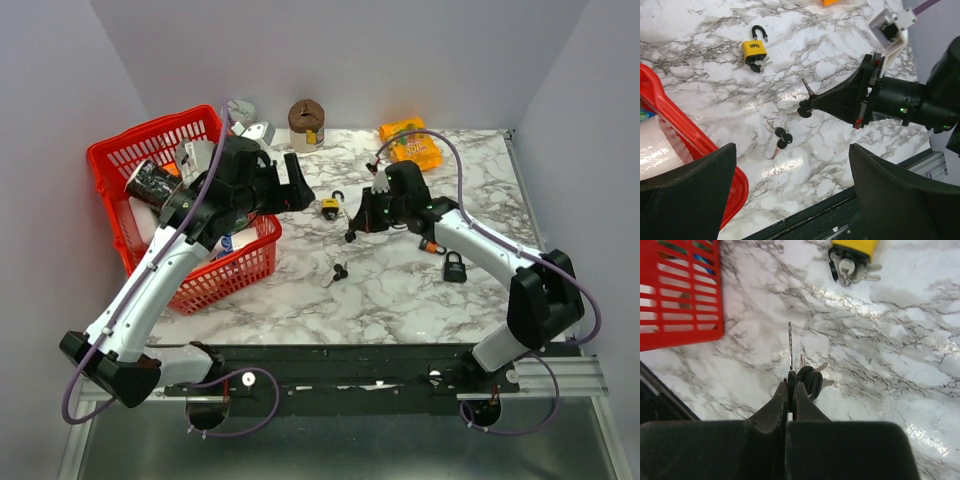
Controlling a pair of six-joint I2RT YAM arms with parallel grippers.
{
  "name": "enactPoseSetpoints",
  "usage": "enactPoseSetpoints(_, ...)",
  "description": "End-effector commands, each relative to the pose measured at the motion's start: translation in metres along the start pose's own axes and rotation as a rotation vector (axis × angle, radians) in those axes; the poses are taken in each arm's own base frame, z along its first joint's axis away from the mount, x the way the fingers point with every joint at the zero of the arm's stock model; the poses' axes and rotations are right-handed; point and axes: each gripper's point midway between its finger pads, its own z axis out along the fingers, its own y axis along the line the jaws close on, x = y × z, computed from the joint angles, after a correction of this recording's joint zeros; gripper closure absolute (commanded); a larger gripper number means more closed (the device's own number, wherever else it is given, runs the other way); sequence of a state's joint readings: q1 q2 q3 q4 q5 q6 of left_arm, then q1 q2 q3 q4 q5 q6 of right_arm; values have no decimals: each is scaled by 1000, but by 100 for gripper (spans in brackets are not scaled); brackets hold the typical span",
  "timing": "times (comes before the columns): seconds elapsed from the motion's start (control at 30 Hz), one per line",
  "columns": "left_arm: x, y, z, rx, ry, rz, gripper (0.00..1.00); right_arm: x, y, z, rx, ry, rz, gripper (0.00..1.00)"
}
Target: Unlock with the key
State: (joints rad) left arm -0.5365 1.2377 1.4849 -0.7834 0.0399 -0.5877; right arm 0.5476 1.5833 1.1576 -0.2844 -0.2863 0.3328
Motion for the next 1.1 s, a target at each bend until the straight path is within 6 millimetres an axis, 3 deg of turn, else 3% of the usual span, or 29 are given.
enactPoseSetpoints(0.0, -8, -27, 3, 125, 9, -14, 1, -20, 33, -21, -164, -86, -54, 99)
enactPoseSetpoints(0.37, 8, -48, 59, 148, 135, -193, 16, -52, 28, -72, -1, -239, -204, 99)
enactPoseSetpoints(0.53, 5, -73, 79, 126, 134, -184, 17, -57, 35, -92, 43, -296, -257, 99)
enactPoseSetpoints(0.67, 7, -76, 97, 67, 132, -240, 17, -53, 35, -101, 68, -316, -271, 99)
enactPoseSetpoints(1.07, 22, -82, 123, 62, 171, -290, 22, -60, 33, -118, 116, -378, -324, 99)
